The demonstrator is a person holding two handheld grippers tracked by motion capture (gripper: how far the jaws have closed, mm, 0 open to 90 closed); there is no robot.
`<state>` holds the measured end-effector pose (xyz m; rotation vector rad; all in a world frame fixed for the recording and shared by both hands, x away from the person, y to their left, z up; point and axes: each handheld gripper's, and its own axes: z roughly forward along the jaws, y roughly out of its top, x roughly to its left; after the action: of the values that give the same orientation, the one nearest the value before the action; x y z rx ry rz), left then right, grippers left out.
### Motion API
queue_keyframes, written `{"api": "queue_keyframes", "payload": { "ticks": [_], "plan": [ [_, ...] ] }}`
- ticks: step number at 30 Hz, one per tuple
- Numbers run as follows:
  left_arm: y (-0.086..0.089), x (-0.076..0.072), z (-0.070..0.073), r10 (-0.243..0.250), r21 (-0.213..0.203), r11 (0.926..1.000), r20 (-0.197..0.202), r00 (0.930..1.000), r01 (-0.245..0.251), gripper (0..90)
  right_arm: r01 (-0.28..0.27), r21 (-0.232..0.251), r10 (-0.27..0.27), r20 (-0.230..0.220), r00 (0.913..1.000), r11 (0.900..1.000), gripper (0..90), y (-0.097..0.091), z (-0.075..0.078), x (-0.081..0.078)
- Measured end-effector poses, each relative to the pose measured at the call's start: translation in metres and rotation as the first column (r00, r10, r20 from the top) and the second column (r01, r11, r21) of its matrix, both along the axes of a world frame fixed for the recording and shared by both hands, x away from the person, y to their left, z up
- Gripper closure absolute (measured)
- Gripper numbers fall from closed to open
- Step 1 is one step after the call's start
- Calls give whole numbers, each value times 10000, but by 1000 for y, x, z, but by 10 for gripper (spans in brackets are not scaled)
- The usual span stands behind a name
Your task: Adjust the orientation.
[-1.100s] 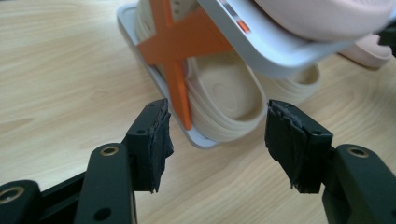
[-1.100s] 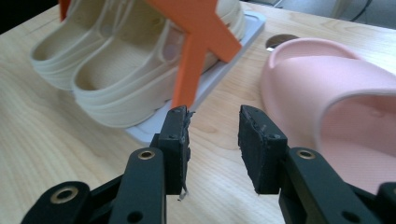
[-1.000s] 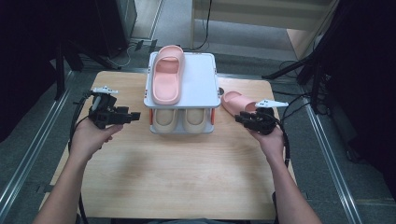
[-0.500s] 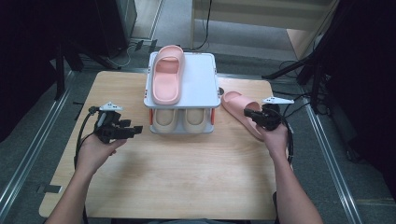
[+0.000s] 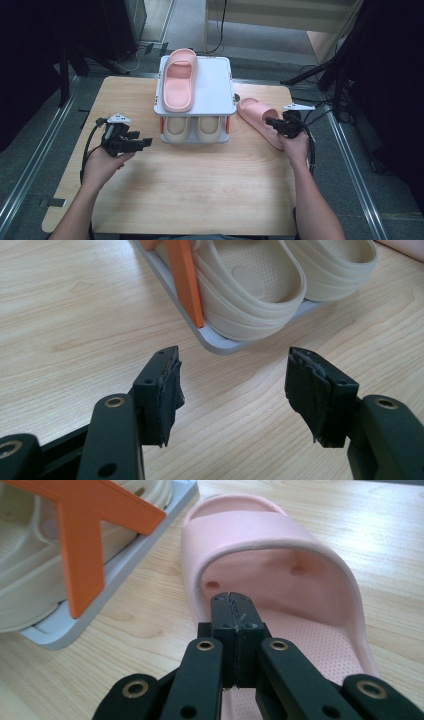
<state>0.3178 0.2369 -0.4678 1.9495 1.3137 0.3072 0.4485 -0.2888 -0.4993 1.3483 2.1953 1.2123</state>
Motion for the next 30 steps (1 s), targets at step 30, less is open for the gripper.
{"api": "queue_keyframes", "payload": {
  "ticks": [30],
  "plan": [
    [10,-1,-5,148,37,9999,33,9999,-148,377,32,-494,-74,-849,9964,9988,900,23,-14,8]
  ]
}}
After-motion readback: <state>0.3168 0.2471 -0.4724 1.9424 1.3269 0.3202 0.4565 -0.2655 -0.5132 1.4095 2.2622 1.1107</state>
